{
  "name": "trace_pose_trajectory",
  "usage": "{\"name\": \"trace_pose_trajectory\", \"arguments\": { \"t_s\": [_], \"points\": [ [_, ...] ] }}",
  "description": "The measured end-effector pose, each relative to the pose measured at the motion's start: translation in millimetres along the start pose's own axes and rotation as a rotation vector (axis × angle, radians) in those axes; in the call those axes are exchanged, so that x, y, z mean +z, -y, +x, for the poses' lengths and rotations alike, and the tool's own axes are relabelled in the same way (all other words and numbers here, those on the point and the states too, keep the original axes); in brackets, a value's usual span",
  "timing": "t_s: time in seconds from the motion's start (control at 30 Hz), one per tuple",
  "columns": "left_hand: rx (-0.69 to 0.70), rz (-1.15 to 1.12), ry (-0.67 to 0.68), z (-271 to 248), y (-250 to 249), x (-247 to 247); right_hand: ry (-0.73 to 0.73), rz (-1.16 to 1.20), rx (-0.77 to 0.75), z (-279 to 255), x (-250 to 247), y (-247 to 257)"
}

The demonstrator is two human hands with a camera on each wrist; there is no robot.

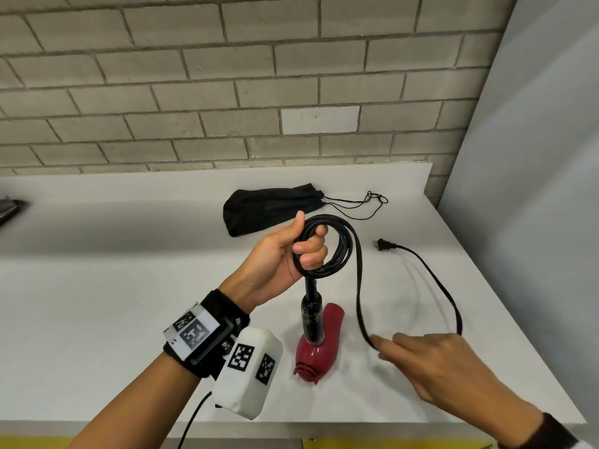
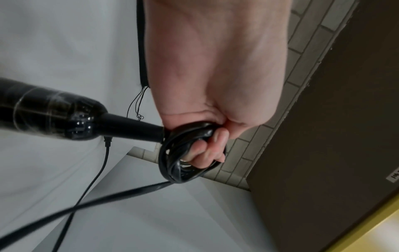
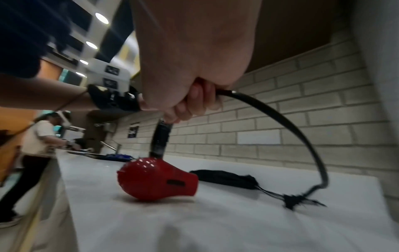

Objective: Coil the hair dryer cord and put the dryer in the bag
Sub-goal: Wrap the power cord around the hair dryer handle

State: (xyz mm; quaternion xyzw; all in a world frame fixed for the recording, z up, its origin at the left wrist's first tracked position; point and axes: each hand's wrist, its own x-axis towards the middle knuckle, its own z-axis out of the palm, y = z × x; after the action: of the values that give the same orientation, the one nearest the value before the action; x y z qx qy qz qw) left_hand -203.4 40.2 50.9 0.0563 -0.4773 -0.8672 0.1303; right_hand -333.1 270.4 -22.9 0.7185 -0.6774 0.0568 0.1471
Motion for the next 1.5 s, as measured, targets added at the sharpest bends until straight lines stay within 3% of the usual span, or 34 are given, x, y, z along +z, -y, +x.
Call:
{"name": "trace_pose_trajectory", "arguments": {
  "t_s": [0.13, 0.33, 0.5, 0.6, 0.73, 0.9, 1.03, 1.2, 1.5],
  "points": [
    [-0.011, -0.009, -0.009, 3, 4, 9, -0.02, -0.142, -0.128, 29, -10, 22],
    [-0.026, 0.014, 0.031, 0, 2, 14, -0.082, -0.123, -0.271, 63, -40, 35],
    [-0.085, 0.056, 0.082, -3, 2, 23, -0.278, -0.114, -0.325, 89, -73, 26],
    [-0.122, 0.139, 0.121, -5, 2, 29, -0.349, -0.155, -0.276, 102, -92, 16],
    [-0.09, 0.215, 0.122, -5, 7, 32, -0.286, -0.156, -0.18, 114, -106, -1],
    [-0.048, 0.274, 0.143, -7, 9, 29, -0.295, 0.015, -0.047, 118, -111, -24],
    [-0.04, 0.43, 0.195, -9, 10, 31, -0.285, 0.106, -0.033, 118, -103, -44],
    [-0.012, 0.391, 0.161, -8, 9, 26, -0.212, 0.269, 0.024, 110, -83, -74],
    [-0.001, 0.283, 0.124, -13, 2, 12, -0.111, 0.313, 0.321, 39, -25, -128]
  ]
}}
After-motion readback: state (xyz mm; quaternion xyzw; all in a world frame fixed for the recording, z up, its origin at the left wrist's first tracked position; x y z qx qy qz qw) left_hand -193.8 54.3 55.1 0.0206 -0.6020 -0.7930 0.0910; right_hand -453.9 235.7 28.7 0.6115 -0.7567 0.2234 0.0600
